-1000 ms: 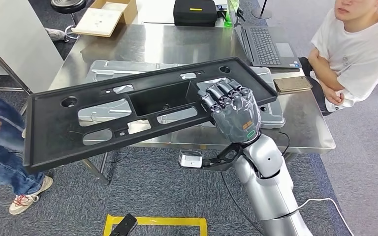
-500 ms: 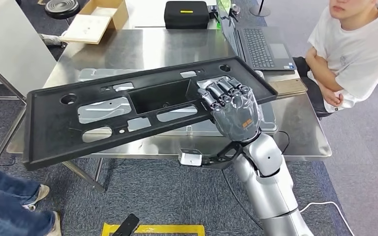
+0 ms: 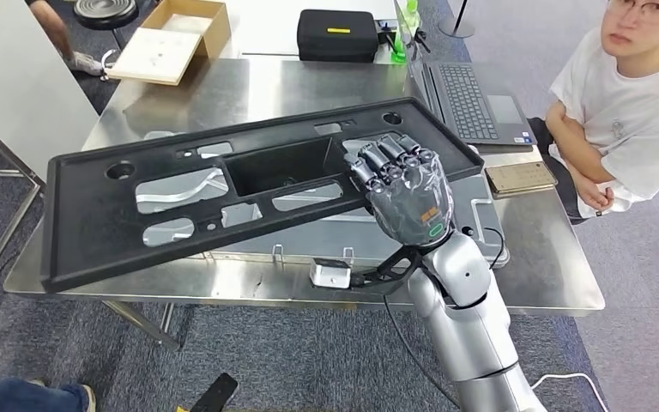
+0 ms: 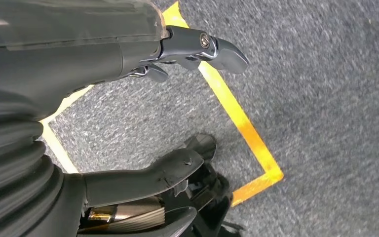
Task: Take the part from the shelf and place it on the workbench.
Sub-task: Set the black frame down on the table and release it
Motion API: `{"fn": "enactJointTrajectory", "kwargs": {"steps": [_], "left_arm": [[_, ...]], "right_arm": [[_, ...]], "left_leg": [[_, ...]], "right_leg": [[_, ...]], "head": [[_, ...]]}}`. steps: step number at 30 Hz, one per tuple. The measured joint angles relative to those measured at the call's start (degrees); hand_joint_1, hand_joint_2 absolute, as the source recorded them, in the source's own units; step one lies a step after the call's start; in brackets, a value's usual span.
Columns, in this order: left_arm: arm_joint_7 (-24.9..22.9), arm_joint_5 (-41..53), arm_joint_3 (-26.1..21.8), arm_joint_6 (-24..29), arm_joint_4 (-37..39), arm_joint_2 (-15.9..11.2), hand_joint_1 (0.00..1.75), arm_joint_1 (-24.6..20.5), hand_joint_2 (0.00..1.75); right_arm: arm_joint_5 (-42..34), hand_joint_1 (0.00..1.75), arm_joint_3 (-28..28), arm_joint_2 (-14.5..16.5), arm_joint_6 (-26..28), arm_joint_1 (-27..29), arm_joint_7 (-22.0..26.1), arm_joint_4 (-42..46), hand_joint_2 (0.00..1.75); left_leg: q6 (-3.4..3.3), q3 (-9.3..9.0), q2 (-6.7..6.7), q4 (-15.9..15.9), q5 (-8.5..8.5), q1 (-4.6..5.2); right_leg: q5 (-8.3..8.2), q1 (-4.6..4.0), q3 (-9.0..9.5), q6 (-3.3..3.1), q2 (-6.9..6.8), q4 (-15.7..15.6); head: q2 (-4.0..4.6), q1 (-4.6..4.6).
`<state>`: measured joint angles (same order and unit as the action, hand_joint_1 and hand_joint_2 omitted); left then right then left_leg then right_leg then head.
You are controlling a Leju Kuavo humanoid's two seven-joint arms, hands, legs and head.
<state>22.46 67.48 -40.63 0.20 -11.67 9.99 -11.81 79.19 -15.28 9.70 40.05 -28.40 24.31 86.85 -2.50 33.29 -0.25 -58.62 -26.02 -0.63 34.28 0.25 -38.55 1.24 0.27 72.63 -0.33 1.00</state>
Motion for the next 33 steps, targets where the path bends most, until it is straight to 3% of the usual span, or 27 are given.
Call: {"fn": "enactJointTrajectory", "kwargs": {"steps": [1, 2, 4, 5, 7, 8, 10, 12, 15, 16, 17, 18, 20, 21, 26, 28, 30, 31, 32, 33], "left_arm": [[-0.04, -0.22, -0.01, 0.16, 0.00, 0.00, 0.00, 0.03, 1.75], [-0.03, -0.41, -0.03, 0.21, 0.00, 0.00, 0.00, 0.04, 1.75], [0.09, -0.65, -0.04, 0.20, 0.00, 0.08, 0.00, 0.01, 1.75], [0.15, -0.73, -0.05, 0.18, 0.00, 0.16, 0.00, -0.03, 1.75], [0.29, -0.87, -0.08, 0.11, 0.00, 0.33, 0.00, -0.17, 1.75], [0.34, -0.92, -0.10, 0.07, 0.00, 0.40, 0.00, -0.21, 1.75], [0.44, -1.00, -0.11, 0.02, 0.00, 0.46, 0.00, -0.19, 1.75], [0.52, -1.11, -0.13, 0.04, 0.00, 0.47, 0.00, -0.34, 1.75], [0.58, -1.31, -0.16, 0.23, 0.00, 0.47, 0.00, -0.41, 1.75], [0.58, -1.34, -0.17, 0.29, 0.00, 0.47, 0.00, -0.30, 1.75], [0.58, -1.35, -0.18, 0.34, 0.00, 0.47, 0.00, -0.21, 1.75], [0.59, -1.36, -0.18, 0.37, 0.00, 0.46, 0.00, -0.16, 1.75], [0.60, -1.38, -0.21, 0.42, 0.00, 0.42, 0.00, -0.24, 1.75], [0.62, -1.40, -0.25, 0.43, 0.00, 0.39, 0.00, -0.34, 1.75], [0.86, -1.56, -0.38, 0.29, 0.00, 0.39, 0.00, -0.22, 1.75], [1.05, -1.66, -0.41, 0.05, 0.00, 0.41, 0.00, -0.26, 1.75], [1.20, -1.75, -0.44, -0.24, 0.00, 0.38, 0.00, -0.24, 1.75], [1.26, -1.78, -0.45, -0.36, 0.00, 0.36, 0.00, -0.19, 1.75], [1.32, -1.81, -0.45, -0.44, 0.00, 0.35, 0.00, -0.14, 1.75], [1.38, -1.84, -0.45, -0.50, 0.00, 0.34, 0.00, -0.09, 1.75]], "right_arm": [[0.02, 1.75, 0.00, -0.05, -0.01, 0.09, -0.27, -0.18, 1.75], [-0.05, 1.75, 0.00, -0.10, -0.01, 0.15, -0.46, -0.36, 1.75], [-0.46, 1.75, 0.00, -0.18, -0.01, 0.12, -0.63, -0.57, 1.75], [-0.72, 1.75, 0.01, -0.21, -0.01, 0.02, -0.66, -0.66, 1.75], [-1.06, 1.75, 0.02, -0.25, -0.01, -0.21, -0.69, -0.86, 1.75], [-1.16, 1.75, 0.02, -0.30, -0.01, -0.28, -0.71, -1.00, 1.75], [-1.81, 1.75, 0.02, -0.37, -0.01, -0.33, -0.70, -1.20, 1.75], [-3.57, 1.75, 0.02, -0.38, -0.01, -0.64, -1.01, -1.63, 1.75], [-7.05, 1.75, 0.02, -0.44, -0.01, -1.19, -2.37, -3.32, 1.75], [-7.67, 1.75, 0.02, -0.50, -0.01, -1.24, -2.66, -3.93, 1.75], [-7.96, 1.75, 0.02, -0.56, -0.01, -1.24, -2.81, -4.40, 1.75], [-8.04, 1.75, 0.02, -0.61, -0.01, -1.24, -2.86, -4.74, 1.75], [-8.39, 1.75, 0.02, -0.65, -0.01, -1.28, -3.07, -5.27, 1.75], [-9.01, 1.75, 0.02, -0.69, -0.01, -1.38, -3.41, -5.62, 1.75], [-19.41, 1.75, 0.00, -2.56, -0.81, -4.27, -8.03, -10.29, 1.75], [-24.64, 1.75, 0.00, -4.19, -2.58, -6.73, -9.34, -13.57, 1.75], [-28.72, 1.75, 0.00, -5.86, -4.62, -8.85, -9.77, -17.68, 1.75], [-30.27, 1.75, 0.01, -6.72, -5.36, -9.60, -9.77, -19.94, 1.75], [-31.42, 1.75, 0.02, -7.59, -5.78, -10.27, -9.65, -22.30, 1.75], [-32.15, 1.75, 0.07, -8.39, -5.95, -10.90, -9.51, -24.56, 1.75]], "left_leg": [[-0.01, -0.45, -0.05, 0.00, -0.40, 0.03], [0.00, -1.00, -0.12, 0.00, -0.83, 0.04], [0.17, -2.21, -0.21, 0.04, -1.79, 0.04], [0.35, -2.72, -0.24, 0.07, -2.18, 0.04], [0.93, -3.14, -0.24, 0.10, -2.68, -0.01], [1.32, -3.33, -0.24, 0.00, -2.66, 0.02], [2.00, -3.56, -0.19, -0.57, -2.92, 0.07], [2.39, -2.30, -0.13, -3.48, -4.49, 0.03], [2.97, 3.33, -0.10, -12.76, -8.55, -0.13], [3.11, 4.78, -0.09, -14.42, -8.80, -0.17], [3.17, 5.32, -0.09, -14.20, -7.93, -0.21], [3.25, 4.83, -0.08, -11.93, -5.94, -0.27], [3.29, 2.57, -0.06, -4.88, -1.73, -0.33], [3.10, 1.80, -0.05, -2.36, -0.89, -0.23], [1.02, 1.28, -0.15, -0.40, 0.54, -0.13], [0.60, 1.18, -0.08, -0.10, 0.86, -0.27], [0.47, 1.22, -0.03, -0.10, 0.85, -0.23], [0.44, 1.22, -0.04, -0.11, 0.82, -0.22], [0.41, 1.21, -0.08, -0.13, 0.79, -0.23], [0.42, 1.17, -0.15, -0.16, 0.74, -0.24]], "right_leg": [[-0.11, 0.03, -1.62, 0.02, 0.00, 0.93], [-1.48, 0.03, -2.26, -0.07, 0.00, 0.00], [-7.23, -0.12, -1.08, -0.58, 0.00, -6.42], [-9.17, -0.37, -0.32, -0.92, -0.03, -9.47], [-10.71, -0.97, 0.48, -1.78, 0.00, -12.82], [-10.50, -1.20, 0.54, -2.19, 0.01, -13.00], [-11.30, -0.96, 1.39, -2.91, 0.05, -13.84], [-11.24, -0.58, 2.33, -3.36, 0.00, -14.54], [-10.96, -0.61, 2.57, -3.78, -0.10, -14.67], [-10.83, -0.62, 2.57, -3.80, -0.07, -14.58], [-10.68, -0.60, 2.58, -3.77, -0.01, -14.41], [-10.49, -0.55, 2.61, -3.66, 0.06, -14.17], [-10.03, -0.50, 2.62, -3.29, 0.13, -13.54], [-9.88, -0.52, 2.47, -3.03, 0.14, -13.26], [-8.95, -0.54, 1.74, -1.40, 0.02, -12.08], [-6.32, -0.31, -0.26, -0.81, 0.02, -7.70], [-3.30, -0.05, -3.64, -0.33, 0.01, -0.67], [-2.81, 0.12, -4.84, -0.15, 0.00, 1.69], [-3.40, 0.31, -5.13, -0.02, -0.01, 2.05], [-4.96, 0.50, -4.33, 0.04, -0.04, 0.21]], "head": [[0.00, 0.00], [0.00, 0.00], [0.00, 0.01], [0.00, -0.01], [0.00, 0.01], [0.00, 0.02], [0.00, 0.04], [0.00, 0.03], [0.00, 0.02], [0.00, 0.02], [0.00, 0.01], [0.00, 0.01], [0.00, 0.01], [0.00, 0.01], [0.00, 0.04], [0.00, 0.04], [0.00, 0.04], [0.00, 0.04], [0.00, 0.04], [0.00, 0.04]]}}
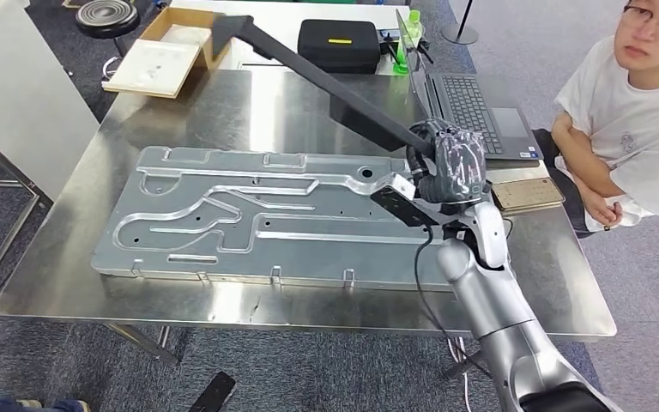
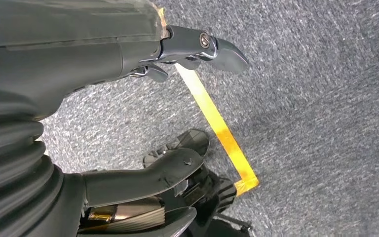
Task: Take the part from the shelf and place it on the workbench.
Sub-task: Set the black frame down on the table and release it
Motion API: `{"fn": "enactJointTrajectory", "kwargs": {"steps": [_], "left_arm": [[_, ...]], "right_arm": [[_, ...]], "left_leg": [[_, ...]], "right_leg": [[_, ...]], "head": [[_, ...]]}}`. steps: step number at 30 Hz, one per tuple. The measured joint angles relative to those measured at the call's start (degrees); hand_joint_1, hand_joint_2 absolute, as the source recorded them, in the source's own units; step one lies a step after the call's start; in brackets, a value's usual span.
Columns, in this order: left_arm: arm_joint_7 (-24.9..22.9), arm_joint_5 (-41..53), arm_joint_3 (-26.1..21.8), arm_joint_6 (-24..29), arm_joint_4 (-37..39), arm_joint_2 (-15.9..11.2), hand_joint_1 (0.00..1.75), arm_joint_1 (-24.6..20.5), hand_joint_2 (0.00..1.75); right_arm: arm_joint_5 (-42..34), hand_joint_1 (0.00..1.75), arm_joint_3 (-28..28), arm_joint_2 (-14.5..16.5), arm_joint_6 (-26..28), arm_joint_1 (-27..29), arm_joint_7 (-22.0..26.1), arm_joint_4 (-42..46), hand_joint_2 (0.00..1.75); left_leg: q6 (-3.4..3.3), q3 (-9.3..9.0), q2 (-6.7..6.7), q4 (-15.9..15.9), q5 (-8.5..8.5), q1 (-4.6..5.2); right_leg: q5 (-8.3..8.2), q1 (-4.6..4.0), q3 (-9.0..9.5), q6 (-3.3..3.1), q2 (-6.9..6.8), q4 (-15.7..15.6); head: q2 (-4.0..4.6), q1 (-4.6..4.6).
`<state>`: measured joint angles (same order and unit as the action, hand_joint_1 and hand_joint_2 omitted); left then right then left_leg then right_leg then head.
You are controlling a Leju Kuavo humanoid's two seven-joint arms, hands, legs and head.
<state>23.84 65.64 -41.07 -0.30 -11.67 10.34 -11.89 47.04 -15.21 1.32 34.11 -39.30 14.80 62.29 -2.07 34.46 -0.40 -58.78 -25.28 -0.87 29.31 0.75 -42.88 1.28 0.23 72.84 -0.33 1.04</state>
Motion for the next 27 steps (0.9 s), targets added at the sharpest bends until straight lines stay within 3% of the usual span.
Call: {"fn": "enactJointTrajectory", "kwargs": {"steps": [2, 3, 5, 8, 10, 12, 13, 14, 15, 17, 19, 22, 24, 27], "left_arm": [[0.13, -0.02, 0.00, -0.07, 0.00, -0.01, 0.00, 0.05, 1.75], [0.17, -0.01, -0.01, -0.09, 0.00, -0.02, 0.00, 0.03, 1.75], [0.23, 0.08, -0.01, -0.12, 0.00, -0.04, 0.00, -0.03, 1.75], [0.27, 0.19, 0.01, -0.16, 0.00, -0.04, 0.00, -0.05, 1.75], [0.27, 0.21, 0.01, -0.17, 0.00, -0.04, 0.00, -0.04, 1.75], [0.27, 0.22, 0.01, -0.19, 0.00, -0.04, 0.00, 0.01, 1.75], [0.27, 0.23, 0.01, -0.19, 0.00, -0.04, 0.00, 0.06, 1.75], [0.27, 0.24, 0.01, -0.19, 0.00, -0.05, 0.00, 0.10, 1.75], [0.27, 0.24, 0.01, -0.19, 0.00, -0.07, 0.00, 0.11, 1.75], [0.29, 0.28, 0.01, -0.17, 0.00, -0.16, 0.00, 0.03, 1.75], [0.32, 0.33, 0.01, -0.17, 0.00, -0.28, 0.00, -0.18, 1.75], [0.34, 0.31, 0.01, -0.20, 0.00, -0.33, 0.00, -0.35, 1.75], [0.43, 0.22, 0.01, -0.27, 0.00, -0.33, 0.00, -0.43, 1.75], [0.54, 0.09, 0.01, -0.34, 0.00, -0.30, 0.00, -0.69, 1.75]], "right_arm": [[-0.47, 1.75, 0.16, -1.46, 0.24, -1.37, 0.25, -4.04, 1.75], [-0.36, 1.75, 0.24, -2.01, 0.54, -2.10, 0.22, -5.83, 1.75], [0.18, 1.75, 0.43, -3.01, 1.29, -3.15, -0.08, -9.06, 1.75], [0.71, 1.75, 1.20, -4.32, 2.04, -3.71, -0.44, -12.88, 1.75], [0.89, 1.75, 1.84, -5.12, 2.34, -4.04, -0.61, -14.67, 1.75], [1.25, 1.75, 2.50, -5.83, 2.68, -4.22, -0.78, -16.30, 1.75], [1.43, 1.75, 2.76, -6.05, 2.79, -4.19, -0.87, -17.02, 1.75], [1.62, 1.31, 2.96, -6.24, 2.84, -4.08, -0.93, -17.60, 1.75], [1.81, 0.87, 3.11, -6.44, 2.86, -3.94, -0.97, -18.08, 1.75], [2.18, 0.00, 3.48, -6.77, 2.89, -3.73, -1.02, -18.68, 1.75], [2.47, 0.00, 3.99, -7.07, 2.92, -3.65, -1.06, -19.03, 1.75], [2.65, 0.00, 4.44, -7.51, 2.96, -3.29, -1.13, -19.38, 1.75], [2.69, 0.00, 4.58, -7.72, 2.96, -3.07, -1.10, -19.44, 1.75], [2.70, 0.00, 5.05, -8.11, 2.90, -2.74, -1.00, -19.44, 1.75]], "left_leg": [[0.26, -0.06, -0.13, -0.08, -0.20, 0.05], [0.51, 0.03, -0.15, -0.17, -0.30, 0.15], [1.05, 0.22, -0.13, -0.15, -0.36, 0.31], [1.82, 0.38, -0.06, -0.54, -1.00, 0.16], [2.10, 2.10, 0.02, -4.55, -3.35, 0.08], [2.11, 5.70, 0.06, -12.03, -6.38, 0.11], [2.06, 7.33, 0.06, -15.00, -7.09, 0.12], [1.92, 8.14, 0.06, -16.11, -6.78, 0.16], [1.68, 7.91, 0.06, -15.02, -5.43, 0.22], [0.76, 4.96, 0.05, -8.04, -1.25, 0.63], [0.01, 2.15, 0.05, -2.03, 0.89, 1.10], [-0.23, 1.21, 0.07, 0.00, 0.81, 1.22], [-0.57, 0.57, 0.16, 1.02, 1.22, 0.92], [-0.86, 0.10, 0.20, 1.64, 1.43, 0.73]], "right_leg": [[-3.72, 0.23, 3.40, 0.02, -0.11, -7.25], [-4.69, 0.17, 4.80, -0.09, -0.12, -10.37], [-4.72, -0.09, 5.78, -0.40, -0.05, -12.81], [-4.70, -0.15, 6.12, -1.45, -0.06, -13.34], [-4.65, -0.11, 6.60, -2.21, -0.19, -13.68], [-4.43, -0.37, 6.85, -2.70, -0.22, -13.69], [-4.34, -0.55, 6.95, -2.83, -0.15, -13.66], [-4.24, -0.71, 7.05, -2.94, -0.06, -13.62], [-4.13, -0.87, 7.17, -3.00, 0.06, -13.56], [-3.82, -1.07, 7.49, -2.98, 0.24, -13.46], [-3.58, -1.17, 7.54, -2.70, 0.32, -13.32], [-3.57, -1.03, 7.36, -1.95, 0.33, -13.42], [-2.65, -0.95, 6.94, -1.34, 0.25, -12.26], [1.63, -0.35, 2.62, -0.40, 0.12, -3.49]], "head": [[0.00, 0.00], [0.00, -0.01], [0.00, -0.04], [0.00, -0.04], [0.00, -0.05], [0.00, -0.05], [0.00, -0.05], [0.00, -0.05], [0.00, -0.04], [0.00, -0.03], [0.00, -0.04], [0.00, -0.04], [0.00, -0.03], [0.00, -0.01]]}}
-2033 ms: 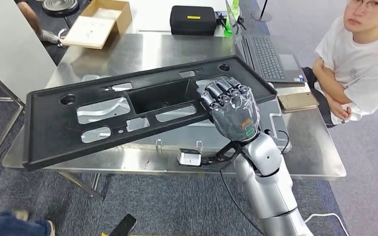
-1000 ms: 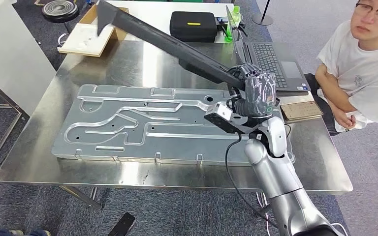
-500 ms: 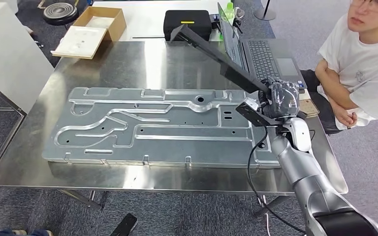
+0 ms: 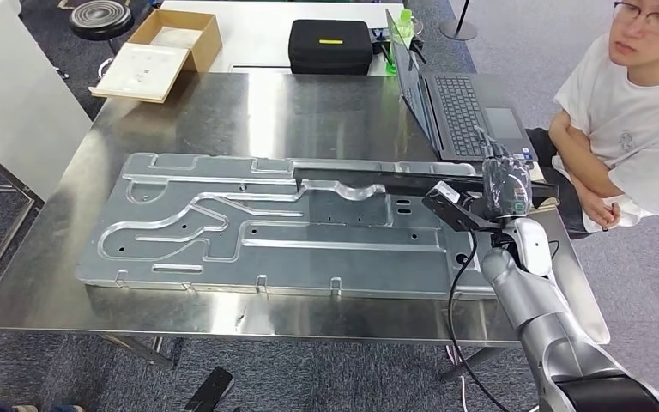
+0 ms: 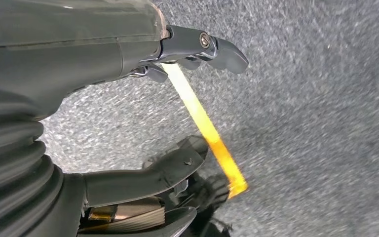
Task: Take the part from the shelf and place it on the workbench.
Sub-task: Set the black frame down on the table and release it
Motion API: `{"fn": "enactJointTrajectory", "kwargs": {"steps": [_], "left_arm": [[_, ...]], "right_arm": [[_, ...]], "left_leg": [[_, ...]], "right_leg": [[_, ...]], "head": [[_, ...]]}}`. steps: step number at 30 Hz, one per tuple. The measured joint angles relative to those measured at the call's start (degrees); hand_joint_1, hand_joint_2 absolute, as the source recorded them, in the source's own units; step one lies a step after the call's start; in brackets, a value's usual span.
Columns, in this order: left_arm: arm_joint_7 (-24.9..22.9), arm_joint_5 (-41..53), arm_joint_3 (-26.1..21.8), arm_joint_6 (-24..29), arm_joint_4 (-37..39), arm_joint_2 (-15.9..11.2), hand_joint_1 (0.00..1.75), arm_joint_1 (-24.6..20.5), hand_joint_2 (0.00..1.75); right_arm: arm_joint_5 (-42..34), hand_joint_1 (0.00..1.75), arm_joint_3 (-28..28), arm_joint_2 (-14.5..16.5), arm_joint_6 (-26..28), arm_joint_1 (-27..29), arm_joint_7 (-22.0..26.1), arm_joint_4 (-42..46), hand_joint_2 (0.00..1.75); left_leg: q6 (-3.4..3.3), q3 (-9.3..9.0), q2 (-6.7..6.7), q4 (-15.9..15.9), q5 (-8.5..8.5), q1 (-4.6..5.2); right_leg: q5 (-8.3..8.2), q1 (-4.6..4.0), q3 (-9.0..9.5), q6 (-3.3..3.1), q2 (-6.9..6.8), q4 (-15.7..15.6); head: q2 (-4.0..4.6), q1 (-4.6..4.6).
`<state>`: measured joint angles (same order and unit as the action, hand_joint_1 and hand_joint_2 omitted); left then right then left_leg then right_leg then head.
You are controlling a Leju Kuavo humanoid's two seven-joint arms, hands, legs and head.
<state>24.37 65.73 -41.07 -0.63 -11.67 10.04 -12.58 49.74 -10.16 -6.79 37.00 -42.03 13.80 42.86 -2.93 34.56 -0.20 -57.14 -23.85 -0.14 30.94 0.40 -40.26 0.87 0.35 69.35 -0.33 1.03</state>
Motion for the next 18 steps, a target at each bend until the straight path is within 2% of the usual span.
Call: {"fn": "enactJointTrajectory", "kwargs": {"steps": [1, 2, 3, 5, 6, 7, 8, 11, 12, 13, 15, 16, 17, 18], "left_arm": [[0.00, -0.02, 0.00, 0.00, 0.00, 0.01, 0.00, 0.03, 1.75], [0.00, -0.03, 0.00, -0.01, 0.00, 0.02, 0.00, 0.10, 1.75], [0.00, -0.03, 0.00, -0.01, 0.00, 0.02, 0.00, 0.15, 1.75], [0.00, -0.04, 0.00, -0.02, 0.00, 0.03, 0.00, 0.16, 1.75], [0.00, -0.07, 0.00, -0.02, 0.00, 0.03, 0.00, 0.10, 1.75], [0.01, -0.09, 0.00, -0.03, 0.00, 0.02, 0.00, 0.05, 1.75], [0.01, -0.12, 0.00, -0.03, 0.00, 0.02, 0.00, 0.04, 1.75], [0.02, -0.14, 0.00, -0.11, 0.00, 0.02, 0.00, 0.08, 1.75], [0.03, -0.15, 0.00, -0.15, 0.00, 0.02, 0.00, 0.07, 1.75], [0.04, -0.17, 0.00, -0.17, 0.00, 0.02, 0.00, 0.06, 1.75], [0.07, -0.24, 0.00, -0.21, 0.00, 0.02, 0.00, 0.13, 1.75], [0.07, -0.28, 0.00, -0.24, 0.00, 0.02, 0.00, 0.21, 1.75], [0.07, -0.32, 0.00, -0.25, 0.00, 0.01, 0.00, 0.29, 1.75], [0.09, -0.35, 0.00, -0.26, 0.00, 0.01, 0.00, 0.35, 1.75]], "right_arm": [[-0.01, 0.00, 0.14, -0.14, -0.04, 0.26, 0.05, -0.01, 1.75], [-0.01, 0.00, 0.21, -0.23, -0.07, 0.54, 0.10, -0.01, 1.75], [-0.02, 0.00, 0.26, -0.30, -0.09, 0.75, 0.14, -0.01, 1.75], [-0.02, 0.00, 0.32, -0.36, -0.09, 0.87, 0.18, 0.02, 1.75], [-0.02, 0.00, 0.35, -0.36, -0.12, 0.85, 0.19, 0.03, 1.75], [-0.08, 0.00, 0.37, -0.36, -0.32, 0.85, 0.24, 0.08, 1.75], [-0.30, 0.00, 0.39, -0.38, -0.89, 0.87, 0.39, 0.12, 1.75], [-2.57, 0.00, 0.44, -0.42, -5.26, 0.81, 1.65, 0.27, 1.75], [-3.83, 0.00, 0.47, -0.42, -7.20, 0.71, 2.22, 0.38, 1.75], [-4.99, 0.00, 0.51, -0.42, -8.92, 0.59, 2.71, 0.49, 1.75], [-6.70, 0.00, 0.60, -0.42, -11.21, 0.45, 3.34, 0.62, 1.75], [-7.57, 0.00, 0.65, -0.42, -12.30, 0.43, 3.63, 0.62, 1.75], [-8.99, 0.00, 0.74, -0.40, -14.09, 0.42, 4.04, 0.62, 1.75], [-11.12, 0.00, 0.92, -0.38, -16.80, 0.39, 4.57, 0.62, 1.75]], "left_leg": [[0.00, -0.01, -0.01, -0.03, -0.05, -0.03], [0.08, -0.03, -0.03, -0.10, -0.13, -0.08], [0.23, -0.04, -0.04, -0.23, -0.27, -0.18], [0.85, -0.04, -0.05, -0.86, -0.78, -0.44], [1.27, 0.07, -0.06, -1.34, -1.12, -0.46], [1.66, 0.18, -0.07, -1.69, -1.38, -0.44], [2.01, 0.26, -0.09, -1.89, -1.54, -0.39], [2.89, 0.26, -0.09, -2.05, -1.87, -0.64], [3.11, 0.65, -0.07, -3.06, -2.65, -0.77], [3.23, 1.55, -0.05, -5.16, -3.98, -0.84], [3.22, 4.73, -0.03, -12.12, -7.49, -0.83], [3.13, 6.37, -0.03, -15.51, -8.71, -0.80], [2.96, 7.37, -0.03, -17.50, -9.02, -0.73], [2.68, 7.40, -0.04, -17.46, -8.29, -0.61]], "right_leg": [[0.90, 0.32, -1.70, 0.31, -0.01, 3.02], [0.82, 0.67, -2.71, 0.62, -0.04, 4.50], [-0.28, 1.01, -2.70, 0.91, -0.07, 3.92], [-4.05, 1.64, 0.03, 1.51, -0.23, -2.36], [-5.32, 1.67, 1.60, 1.60, -0.22, -5.65], [-5.97, 1.66, 2.69, 1.48, -0.20, -7.90], [-5.96, 1.52, 3.18, 1.20, -0.12, -8.91], [-5.92, 1.09, 3.29, -0.22, 0.00, -9.05], [-5.97, 1.03, 3.39, -0.69, -0.02, -9.17], [-6.02, 1.00, 3.51, -1.10, -0.07, -9.29], [-5.97, 0.67, 3.61, -1.65, -0.17, -9.32], [-5.95, 0.44, 3.62, -1.80, -0.20, -9.31], [-5.92, 0.20, 3.64, -1.91, -0.20, -9.29], [-5.90, -0.01, 3.68, -1.99, -0.16, -9.26]], "head": [[0.00, 0.01], [0.00, -0.01], [0.00, 0.00], [0.00, 0.01], [0.00, 0.01], [0.00, -0.01], [0.00, -0.03], [0.00, -0.08], [0.00, -0.08], [0.00, -0.08], [0.00, -0.08], [0.00, -0.08], [0.00, -0.08], [0.00, -0.08]]}}
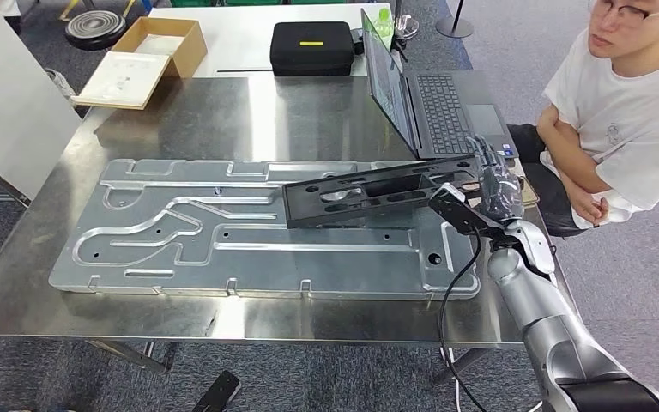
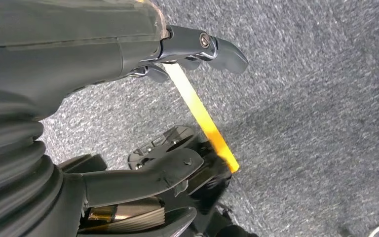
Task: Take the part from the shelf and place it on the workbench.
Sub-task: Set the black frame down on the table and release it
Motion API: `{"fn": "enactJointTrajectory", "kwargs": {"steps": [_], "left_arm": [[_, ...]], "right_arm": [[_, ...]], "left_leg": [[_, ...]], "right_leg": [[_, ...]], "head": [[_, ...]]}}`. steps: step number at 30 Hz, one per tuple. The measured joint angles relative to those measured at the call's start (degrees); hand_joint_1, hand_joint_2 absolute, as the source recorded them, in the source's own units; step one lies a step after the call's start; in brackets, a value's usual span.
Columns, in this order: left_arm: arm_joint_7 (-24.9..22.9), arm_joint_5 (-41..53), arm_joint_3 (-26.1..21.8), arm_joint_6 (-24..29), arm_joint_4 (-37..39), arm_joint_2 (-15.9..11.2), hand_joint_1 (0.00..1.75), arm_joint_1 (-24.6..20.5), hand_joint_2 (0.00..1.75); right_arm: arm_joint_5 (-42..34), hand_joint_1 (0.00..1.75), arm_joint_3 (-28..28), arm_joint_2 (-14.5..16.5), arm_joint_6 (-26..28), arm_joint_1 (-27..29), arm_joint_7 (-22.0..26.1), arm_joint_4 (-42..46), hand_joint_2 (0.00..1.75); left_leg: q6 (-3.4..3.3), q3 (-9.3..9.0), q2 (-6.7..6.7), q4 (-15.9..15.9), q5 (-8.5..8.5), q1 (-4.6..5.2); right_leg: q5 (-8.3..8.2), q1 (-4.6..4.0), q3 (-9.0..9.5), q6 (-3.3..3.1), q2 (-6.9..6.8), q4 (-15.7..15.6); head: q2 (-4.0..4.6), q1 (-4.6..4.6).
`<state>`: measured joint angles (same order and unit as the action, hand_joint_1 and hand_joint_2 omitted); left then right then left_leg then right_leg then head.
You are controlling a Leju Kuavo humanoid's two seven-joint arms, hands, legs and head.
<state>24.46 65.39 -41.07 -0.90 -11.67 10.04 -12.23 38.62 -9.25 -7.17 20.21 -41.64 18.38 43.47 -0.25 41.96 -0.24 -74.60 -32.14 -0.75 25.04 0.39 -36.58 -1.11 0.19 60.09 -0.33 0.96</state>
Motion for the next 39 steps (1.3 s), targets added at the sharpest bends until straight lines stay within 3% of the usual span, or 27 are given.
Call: {"fn": "enactJointTrajectory", "kwargs": {"steps": [2, 4, 6, 9, 11, 13, 15, 16, 17, 19, 20, 22, 25, 28, 30, 31, 33, 35, 39], "left_arm": [[0.05, -0.08, 0.00, -0.04, 0.00, -0.05, 0.00, 0.00, 1.75], [0.08, -0.12, 0.00, -0.10, 0.00, -0.18, 0.00, -0.11, 1.75], [0.08, -0.08, 0.00, -0.17, 0.00, -0.28, 0.00, -0.10, 1.75], [0.05, 0.01, 0.02, -0.25, 0.00, -0.42, 0.00, -0.02, 1.75], [0.06, 0.07, 0.04, -0.27, 0.00, -0.45, 0.00, -0.11, 1.75], [0.04, 0.14, 0.04, -0.28, 0.00, -0.45, 0.00, -0.02, 1.75], [0.00, 0.26, 0.05, -0.31, 0.00, -0.46, 0.00, 0.15, 1.75], [-0.02, 0.33, 0.05, -0.32, 0.00, -0.46, 0.00, 0.17, 1.75], [-0.02, 0.39, 0.06, -0.34, 0.00, -0.46, 0.00, 0.16, 1.75], [-0.03, 0.51, 0.08, -0.33, 0.00, -0.49, 0.00, 0.11, 1.75], [-0.05, 0.56, 0.11, -0.32, 0.00, -0.51, 0.00, 0.08, 1.75], [-0.08, 0.61, 0.23, -0.27, 0.00, -0.53, 0.00, 0.08, 1.75], [-0.09, 0.60, 0.44, -0.13, 0.00, -0.51, 0.00, 0.13, 1.75], [-0.08, 0.56, 0.55, 0.15, 0.00, -0.50, 0.00, 0.23, 1.75], [-0.09, 0.54, 0.56, 0.32, 0.00, -0.48, 0.00, 0.47, 1.75], [-0.09, 0.50, 0.57, 0.41, 0.00, -0.48, 0.00, 0.56, 1.75], [-0.09, 0.33, 0.58, 0.61, 0.00, -0.47, 0.00, 0.59, 1.75], [-0.08, 0.06, 0.59, 0.86, 0.00, -0.46, 0.00, 0.57, 1.75], [-0.24, -0.42, 0.59, 1.17, 0.00, -0.47, 0.00, 0.94, 0.00]], "right_arm": [[-5.60, 0.00, 0.60, 0.08, -7.31, -0.22, 1.13, -0.04, 0.87], [-11.35, 0.00, 1.30, 0.11, -15.45, -0.72, 1.98, -0.29, 0.00], [-16.47, 0.00, 1.92, 0.04, -23.40, -1.36, 2.71, -0.89, 0.00], [-23.06, 0.00, 2.58, -0.28, -33.33, -2.34, 3.55, -2.09, 0.00], [-27.03, 0.00, 2.98, -0.64, -38.17, -3.23, 3.76, -3.13, 0.00], [-30.28, 0.00, 3.38, -0.95, -41.69, -3.77, 3.75, -4.31, 0.00], [-31.99, 0.00, 3.55, -1.10, -43.60, -3.75, 3.69, -5.26, 0.00], [-32.52, 0.00, 3.60, -1.15, -44.17, -3.74, 3.67, -5.62, 0.00], [-33.06, 0.00, 3.67, -1.18, -44.72, -3.82, 3.65, -5.87, 0.00], [-34.96, 0.00, 3.83, -1.27, -46.64, -4.11, 3.60, -6.25, 0.00], [-36.17, 0.00, 3.89, -1.33, -47.79, -4.22, 3.61, -6.42, 0.00], [-38.38, 0.00, 3.91, -1.46, -49.33, -4.28, 3.97, -6.65, 0.00], [-38.27, 0.00, 3.84, -1.44, -45.94, -4.10, 6.73, -5.69, 0.00], [-35.32, 0.00, 3.16, -0.98, -38.19, -3.28, 9.40, -2.78, 0.00], [-33.38, 0.00, 2.51, -0.56, -33.96, -2.12, 10.20, -0.71, 0.00], [-32.18, 0.00, 2.19, -0.32, -31.46, -1.40, 10.72, 0.65, 0.00], [-28.74, 0.00, 1.54, 0.37, -24.97, -0.01, 11.76, 4.24, 0.00], [-23.23, 0.00, 0.69, 1.34, -16.68, 1.53, 11.77, 9.31, 0.00], [-10.87, 0.00, -2.54, 3.65, -2.08, 5.33, 8.63, 21.94, 0.00]], "left_leg": [[-0.88, -2.82, 0.00, 5.88, 3.72, 0.49], [-1.72, -6.09, -0.01, 12.67, 6.19, 1.12], [-2.03, -7.16, -0.03, 15.11, 6.37, 1.52], [-2.45, -7.68, 0.05, 16.41, 7.11, 1.29], [-2.80, -8.04, 0.11, 17.28, 7.71, 1.01], [-2.94, -8.02, 0.07, 17.37, 7.83, 1.04], [-2.84, -7.98, 0.06, 17.20, 7.75, 0.98], [-2.70, -7.96, 0.06, 17.02, 7.64, 0.89], [-2.49, -7.94, 0.06, 16.75, 7.46, 0.79], [-1.88, -7.73, 0.05, 16.03, 6.95, 0.75], [-1.57, -7.60, 0.05, 15.75, 6.78, 0.80], [-1.03, -7.43, 0.05, 15.53, 6.68, 0.86], [-0.20, -6.68, 0.06, 13.84, 5.26, 0.60], [0.25, -2.39, 0.07, 4.29, 0.33, 0.45], [0.26, -0.41, 0.07, 0.06, -0.67, 0.40], [0.16, -0.83, 0.07, 0.88, 0.31, 0.40], [-0.24, -4.10, 0.07, 7.58, 3.84, 0.42], [-0.63, -7.04, 0.06, 13.69, 5.81, 0.62], [-1.43, -7.92, -0.19, 15.72, 6.33, 0.74]], "right_leg": [[0.05, -0.23, 0.15, -0.06, 0.09, 0.06], [0.06, -0.35, 0.13, 0.06, 0.15, 0.10], [-0.11, -0.28, -0.05, 0.48, 0.18, 0.01], [0.21, -0.11, -0.26, 1.29, 0.15, 0.36], [2.67, -0.03, -1.93, 1.81, 0.13, 4.12], [5.77, 0.21, -5.11, 2.31, 0.13, 10.81], [5.90, 0.66, -6.64, 2.76, 0.07, 13.79], [4.51, 0.90, -5.94, 2.95, 0.02, 12.30], [2.54, 1.11, -4.29, 3.13, -0.06, 9.06], [0.30, 1.19, -0.98, 3.14, -0.10, 2.65], [0.00, 1.10, -0.10, 2.93, -0.06, 0.89], [0.14, 0.80, 0.08, 2.13, 0.09, 0.22], [-0.09, 0.78, 0.24, 0.95, 0.02, -0.10], [-0.12, 0.62, 0.29, 0.20, -0.14, -0.23], [-0.11, 0.41, 0.29, 0.09, -0.12, -0.20], [-0.10, 0.35, 0.29, 0.08, -0.08, -0.16], [-0.06, 0.32, 0.30, 0.14, 0.01, -0.01], [-0.03, 0.16, 0.21, 0.45, -0.05, 0.15], [0.01, 0.18, 0.18, 1.48, -0.17, 0.03]], "head": [[0.00, -0.01], [0.00, 0.01], [0.00, 0.01], [0.00, 0.01], [0.00, 0.05], [0.00, 0.08], [0.00, 0.07], [0.00, 0.08], [0.00, 0.08], [0.00, 0.05], [0.00, 0.04], [0.00, 0.01], [0.00, 0.01], [0.00, 0.01], [0.00, 0.01], [0.00, 0.01], [0.00, 0.01], [0.00, 0.02], [0.00, 0.03]]}}
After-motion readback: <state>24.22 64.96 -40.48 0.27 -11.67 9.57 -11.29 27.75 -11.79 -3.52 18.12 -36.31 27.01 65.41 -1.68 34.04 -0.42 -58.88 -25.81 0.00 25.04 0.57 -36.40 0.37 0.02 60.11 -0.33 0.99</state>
